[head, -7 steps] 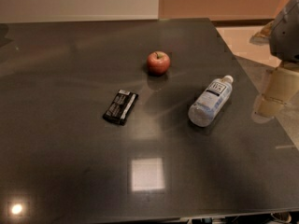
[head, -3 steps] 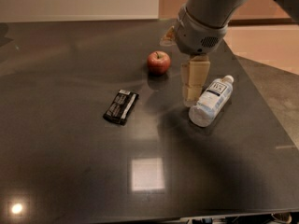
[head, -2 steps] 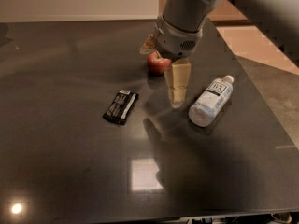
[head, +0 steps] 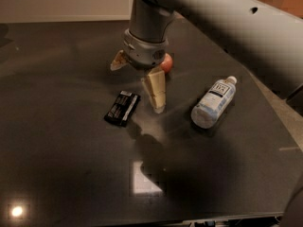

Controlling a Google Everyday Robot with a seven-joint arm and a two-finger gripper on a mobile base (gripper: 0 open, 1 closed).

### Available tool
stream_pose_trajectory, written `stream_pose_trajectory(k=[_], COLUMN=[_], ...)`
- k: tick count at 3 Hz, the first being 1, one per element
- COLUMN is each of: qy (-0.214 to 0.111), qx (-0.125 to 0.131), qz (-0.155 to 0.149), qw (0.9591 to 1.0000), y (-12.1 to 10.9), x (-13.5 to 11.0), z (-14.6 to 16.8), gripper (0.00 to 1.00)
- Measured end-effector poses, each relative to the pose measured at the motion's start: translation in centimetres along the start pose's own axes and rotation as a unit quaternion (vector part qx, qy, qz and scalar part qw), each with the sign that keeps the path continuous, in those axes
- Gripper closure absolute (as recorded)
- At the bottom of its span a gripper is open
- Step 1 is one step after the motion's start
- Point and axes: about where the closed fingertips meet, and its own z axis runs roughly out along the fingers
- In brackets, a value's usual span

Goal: Move rxbar chocolate near apple

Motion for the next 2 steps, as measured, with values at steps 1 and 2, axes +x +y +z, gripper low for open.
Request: stream_pose_trajectory(k=[1, 2], qy=[0.010, 0.016], qx=[-0.026, -0.047], qz=[-0.048, -0.078], qw=[0.9985, 0.9957], y=[-1.6, -2.6], x=[-0.2, 0.3], z=[2.4, 4.3], gripper=[0.00, 0.00])
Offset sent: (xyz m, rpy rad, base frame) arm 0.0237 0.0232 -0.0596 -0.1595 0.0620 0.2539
